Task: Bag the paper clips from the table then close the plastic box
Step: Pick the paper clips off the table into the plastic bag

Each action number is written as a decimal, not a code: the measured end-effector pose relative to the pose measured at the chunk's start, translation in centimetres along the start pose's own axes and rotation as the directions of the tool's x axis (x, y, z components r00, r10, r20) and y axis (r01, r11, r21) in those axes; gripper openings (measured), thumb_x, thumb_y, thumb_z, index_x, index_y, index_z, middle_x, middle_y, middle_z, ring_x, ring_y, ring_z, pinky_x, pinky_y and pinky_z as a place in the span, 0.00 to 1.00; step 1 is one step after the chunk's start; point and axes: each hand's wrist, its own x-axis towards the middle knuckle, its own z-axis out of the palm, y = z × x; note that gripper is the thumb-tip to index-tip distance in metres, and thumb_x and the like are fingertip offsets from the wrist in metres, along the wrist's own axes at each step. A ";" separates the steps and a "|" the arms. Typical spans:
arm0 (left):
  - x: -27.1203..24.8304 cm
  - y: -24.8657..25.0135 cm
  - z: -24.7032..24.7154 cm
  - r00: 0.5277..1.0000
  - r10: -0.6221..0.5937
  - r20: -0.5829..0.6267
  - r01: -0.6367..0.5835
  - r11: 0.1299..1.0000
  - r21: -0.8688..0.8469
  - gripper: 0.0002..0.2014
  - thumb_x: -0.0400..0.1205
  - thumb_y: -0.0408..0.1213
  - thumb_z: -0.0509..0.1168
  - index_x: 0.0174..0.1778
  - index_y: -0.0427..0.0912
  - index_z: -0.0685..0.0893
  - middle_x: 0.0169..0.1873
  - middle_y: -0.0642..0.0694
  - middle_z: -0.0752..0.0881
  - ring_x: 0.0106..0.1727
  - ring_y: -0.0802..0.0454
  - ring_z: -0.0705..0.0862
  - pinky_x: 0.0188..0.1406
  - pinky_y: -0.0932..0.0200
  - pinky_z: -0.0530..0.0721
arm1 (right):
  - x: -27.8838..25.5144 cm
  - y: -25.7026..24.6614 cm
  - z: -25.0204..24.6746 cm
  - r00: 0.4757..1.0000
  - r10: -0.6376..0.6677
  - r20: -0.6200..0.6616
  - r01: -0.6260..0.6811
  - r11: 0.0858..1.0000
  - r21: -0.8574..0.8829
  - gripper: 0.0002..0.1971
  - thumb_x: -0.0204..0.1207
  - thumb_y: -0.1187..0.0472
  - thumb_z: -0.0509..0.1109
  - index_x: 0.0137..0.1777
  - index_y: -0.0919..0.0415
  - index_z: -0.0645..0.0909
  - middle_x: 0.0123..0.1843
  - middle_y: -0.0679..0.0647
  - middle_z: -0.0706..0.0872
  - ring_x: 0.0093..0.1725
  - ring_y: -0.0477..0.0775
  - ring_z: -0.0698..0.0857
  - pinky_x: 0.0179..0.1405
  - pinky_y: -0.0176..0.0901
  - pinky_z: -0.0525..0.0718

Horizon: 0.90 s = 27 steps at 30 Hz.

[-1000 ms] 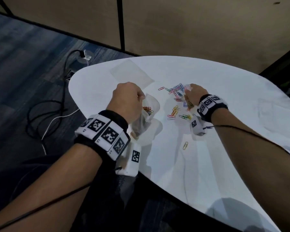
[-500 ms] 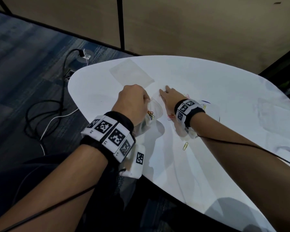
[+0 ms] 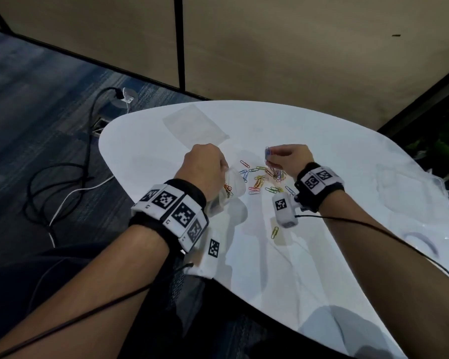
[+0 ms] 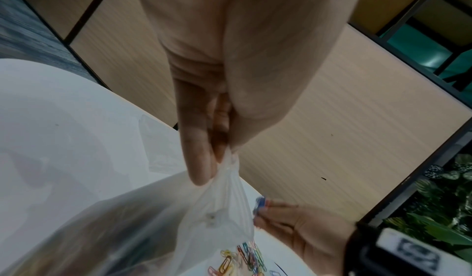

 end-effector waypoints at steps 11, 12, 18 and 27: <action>-0.2 0.3 -0.2 0.999 -0.009 -0.032 0.010 1.000 0.015 0.10 0.83 0.32 0.65 0.48 0.41 0.93 0.49 0.41 0.91 0.51 0.42 0.89 0.54 0.50 0.89 | -9.4 -4.0 4.7 0.909 -0.300 0.288 0.350 0.927 -0.138 0.09 0.67 0.71 0.80 0.46 0.61 0.92 0.41 0.56 0.93 0.42 0.50 0.92 0.48 0.34 0.88; -0.3 0.2 -0.3 0.999 -0.008 -0.034 0.009 1.000 0.016 0.10 0.83 0.33 0.65 0.48 0.41 0.93 0.48 0.41 0.91 0.50 0.42 0.89 0.53 0.50 0.89 | -9.7 -4.1 5.1 0.911 -0.321 0.261 0.378 0.902 -0.211 0.08 0.68 0.70 0.79 0.45 0.61 0.92 0.39 0.55 0.93 0.39 0.48 0.92 0.43 0.30 0.88; -0.1 0.0 -0.5 0.999 -0.016 -0.033 0.016 1.000 0.000 0.09 0.83 0.32 0.65 0.46 0.40 0.93 0.47 0.41 0.91 0.50 0.42 0.89 0.53 0.51 0.89 | -10.1 -4.6 6.1 0.854 -0.409 0.321 0.513 0.765 -0.390 0.06 0.69 0.66 0.78 0.46 0.60 0.92 0.39 0.53 0.93 0.38 0.46 0.91 0.48 0.34 0.88; 0.0 -1.1 -0.9 1.000 -0.004 0.004 0.004 0.999 -0.052 0.10 0.83 0.32 0.65 0.45 0.39 0.92 0.40 0.39 0.92 0.40 0.39 0.92 0.47 0.47 0.92 | -9.6 -5.4 5.6 0.775 -0.358 0.520 0.555 0.780 -0.290 0.11 0.69 0.69 0.77 0.50 0.60 0.92 0.45 0.51 0.94 0.44 0.42 0.92 0.51 0.35 0.88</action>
